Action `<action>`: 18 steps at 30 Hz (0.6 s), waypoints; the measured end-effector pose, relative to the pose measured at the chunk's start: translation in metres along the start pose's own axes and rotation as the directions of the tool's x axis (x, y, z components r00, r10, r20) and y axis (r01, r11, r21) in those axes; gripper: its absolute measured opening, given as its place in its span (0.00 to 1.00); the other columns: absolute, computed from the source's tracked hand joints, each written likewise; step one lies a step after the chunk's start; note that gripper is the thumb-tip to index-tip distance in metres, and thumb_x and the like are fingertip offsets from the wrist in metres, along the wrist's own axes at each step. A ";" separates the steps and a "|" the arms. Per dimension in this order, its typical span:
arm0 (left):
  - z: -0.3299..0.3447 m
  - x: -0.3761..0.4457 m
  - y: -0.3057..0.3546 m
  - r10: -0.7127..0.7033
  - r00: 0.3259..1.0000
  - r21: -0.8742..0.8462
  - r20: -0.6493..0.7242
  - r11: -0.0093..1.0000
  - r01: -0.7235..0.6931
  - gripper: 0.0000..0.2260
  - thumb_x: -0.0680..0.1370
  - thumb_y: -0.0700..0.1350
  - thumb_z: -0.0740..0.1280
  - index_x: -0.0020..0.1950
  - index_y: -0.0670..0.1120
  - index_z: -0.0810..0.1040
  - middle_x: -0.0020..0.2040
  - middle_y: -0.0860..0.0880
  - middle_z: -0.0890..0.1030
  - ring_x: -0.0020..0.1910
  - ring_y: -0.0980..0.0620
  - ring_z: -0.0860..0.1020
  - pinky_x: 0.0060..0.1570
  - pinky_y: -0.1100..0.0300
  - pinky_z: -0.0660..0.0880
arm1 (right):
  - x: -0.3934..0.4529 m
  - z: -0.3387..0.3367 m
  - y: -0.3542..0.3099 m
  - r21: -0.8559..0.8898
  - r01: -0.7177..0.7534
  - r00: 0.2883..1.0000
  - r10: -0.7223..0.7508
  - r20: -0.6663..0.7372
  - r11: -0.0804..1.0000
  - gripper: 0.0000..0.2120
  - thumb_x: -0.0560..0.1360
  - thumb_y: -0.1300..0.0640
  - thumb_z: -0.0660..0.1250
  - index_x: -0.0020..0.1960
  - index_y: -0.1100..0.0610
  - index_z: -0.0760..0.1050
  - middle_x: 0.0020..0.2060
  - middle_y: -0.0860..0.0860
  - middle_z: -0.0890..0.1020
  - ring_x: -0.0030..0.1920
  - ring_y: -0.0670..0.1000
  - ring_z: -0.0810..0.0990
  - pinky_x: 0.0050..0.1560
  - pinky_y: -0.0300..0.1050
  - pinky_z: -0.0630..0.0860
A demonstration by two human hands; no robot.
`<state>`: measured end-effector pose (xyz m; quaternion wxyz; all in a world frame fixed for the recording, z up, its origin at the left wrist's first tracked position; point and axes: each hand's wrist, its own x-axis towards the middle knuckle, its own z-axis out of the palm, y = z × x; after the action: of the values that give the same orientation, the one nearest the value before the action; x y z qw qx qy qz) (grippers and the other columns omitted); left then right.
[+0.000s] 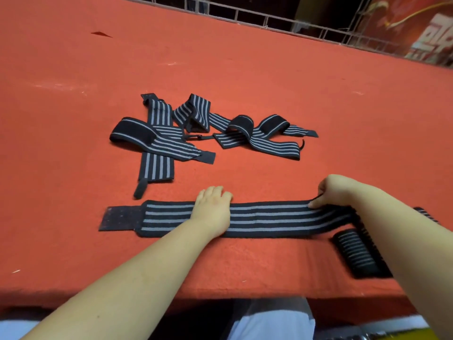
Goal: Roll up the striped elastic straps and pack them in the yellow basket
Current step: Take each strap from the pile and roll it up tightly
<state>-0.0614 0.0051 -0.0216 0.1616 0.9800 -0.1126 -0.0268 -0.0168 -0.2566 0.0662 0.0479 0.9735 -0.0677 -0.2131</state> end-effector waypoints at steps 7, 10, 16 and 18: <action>0.007 0.028 0.023 -0.009 1.000 -0.129 -0.021 0.992 0.006 0.21 0.75 0.39 0.58 0.67 0.49 0.69 0.68 0.50 0.68 0.69 0.49 0.63 0.69 0.56 0.56 | 0.017 0.014 0.007 0.089 0.047 0.982 -0.030 -0.187 0.995 0.18 0.68 0.43 0.73 0.53 0.51 0.77 0.54 0.50 0.79 0.57 0.54 0.76 0.56 0.45 0.71; 0.005 0.040 0.026 -0.030 0.999 -0.195 0.023 0.980 0.034 0.19 0.75 0.41 0.59 0.66 0.50 0.70 0.67 0.50 0.69 0.67 0.49 0.65 0.68 0.56 0.58 | 0.024 0.019 -0.013 0.290 0.147 0.978 -0.094 -0.188 0.946 0.13 0.70 0.51 0.74 0.52 0.52 0.77 0.53 0.51 0.80 0.52 0.51 0.76 0.52 0.42 0.71; -0.004 0.070 0.021 -0.149 0.985 -0.397 0.092 0.901 0.174 0.17 0.76 0.43 0.62 0.65 0.50 0.73 0.66 0.48 0.71 0.66 0.48 0.69 0.68 0.52 0.64 | 0.047 0.030 -0.064 0.334 0.280 0.949 -0.206 -0.239 0.900 0.14 0.71 0.50 0.72 0.55 0.53 0.76 0.55 0.51 0.79 0.54 0.51 0.77 0.55 0.42 0.71; -0.006 0.082 0.016 -0.168 0.982 -0.470 0.086 0.862 0.189 0.17 0.76 0.43 0.63 0.65 0.49 0.73 0.66 0.48 0.72 0.65 0.48 0.70 0.67 0.55 0.65 | 0.057 0.032 -0.078 0.352 0.302 0.935 -0.203 -0.290 0.886 0.19 0.72 0.49 0.71 0.60 0.53 0.74 0.59 0.53 0.75 0.59 0.53 0.74 0.60 0.44 0.69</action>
<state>0.0152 -0.0269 -0.0124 0.3920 0.9155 -0.0148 -0.0893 0.0298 -0.1908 0.0045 -0.1676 0.9824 0.0256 -0.0780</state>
